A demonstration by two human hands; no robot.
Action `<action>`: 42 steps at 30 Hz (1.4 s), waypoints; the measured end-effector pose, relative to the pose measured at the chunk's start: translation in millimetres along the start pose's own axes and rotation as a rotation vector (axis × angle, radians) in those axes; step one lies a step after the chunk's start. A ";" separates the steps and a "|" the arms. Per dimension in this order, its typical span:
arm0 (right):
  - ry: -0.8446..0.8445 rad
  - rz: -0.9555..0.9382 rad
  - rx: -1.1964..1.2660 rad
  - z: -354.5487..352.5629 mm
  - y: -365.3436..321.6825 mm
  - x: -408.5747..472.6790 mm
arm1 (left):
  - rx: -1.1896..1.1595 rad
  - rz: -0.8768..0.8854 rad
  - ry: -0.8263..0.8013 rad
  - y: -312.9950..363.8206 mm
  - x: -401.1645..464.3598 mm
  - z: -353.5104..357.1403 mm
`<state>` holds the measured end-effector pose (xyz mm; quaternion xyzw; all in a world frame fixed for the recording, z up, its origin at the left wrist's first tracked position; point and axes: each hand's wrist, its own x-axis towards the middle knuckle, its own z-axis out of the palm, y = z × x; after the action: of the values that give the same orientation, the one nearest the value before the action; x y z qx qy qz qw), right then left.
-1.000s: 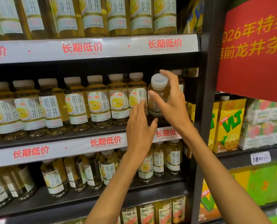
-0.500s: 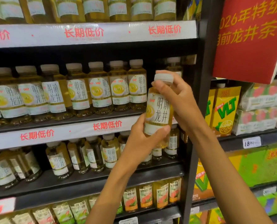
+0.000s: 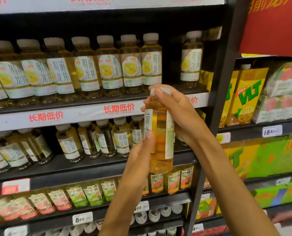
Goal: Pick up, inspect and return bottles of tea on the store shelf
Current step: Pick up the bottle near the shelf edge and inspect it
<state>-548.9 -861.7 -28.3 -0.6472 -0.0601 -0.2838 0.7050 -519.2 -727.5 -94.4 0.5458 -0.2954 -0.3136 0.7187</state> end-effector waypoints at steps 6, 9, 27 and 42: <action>-0.176 0.221 0.457 1.6 3.7 6.3 | -0.413 -0.170 -0.225 -3.9 -9.6 -1.8; -0.160 0.166 0.388 -0.1 4.9 9.0 | -0.333 -0.120 -0.206 -7.9 -9.4 -5.4; -0.109 0.054 0.136 -3.0 -10.6 10.8 | -0.217 -0.020 -0.083 -18.4 -5.6 -8.6; -0.156 0.131 0.395 -1.8 -10.0 14.4 | -0.480 -0.149 -0.242 -13.6 -9.4 6.8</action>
<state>-542.2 -868.0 -13.2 -0.5189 -0.1267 -0.1692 0.8283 -532.1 -727.2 -106.8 0.3388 -0.2553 -0.4896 0.7618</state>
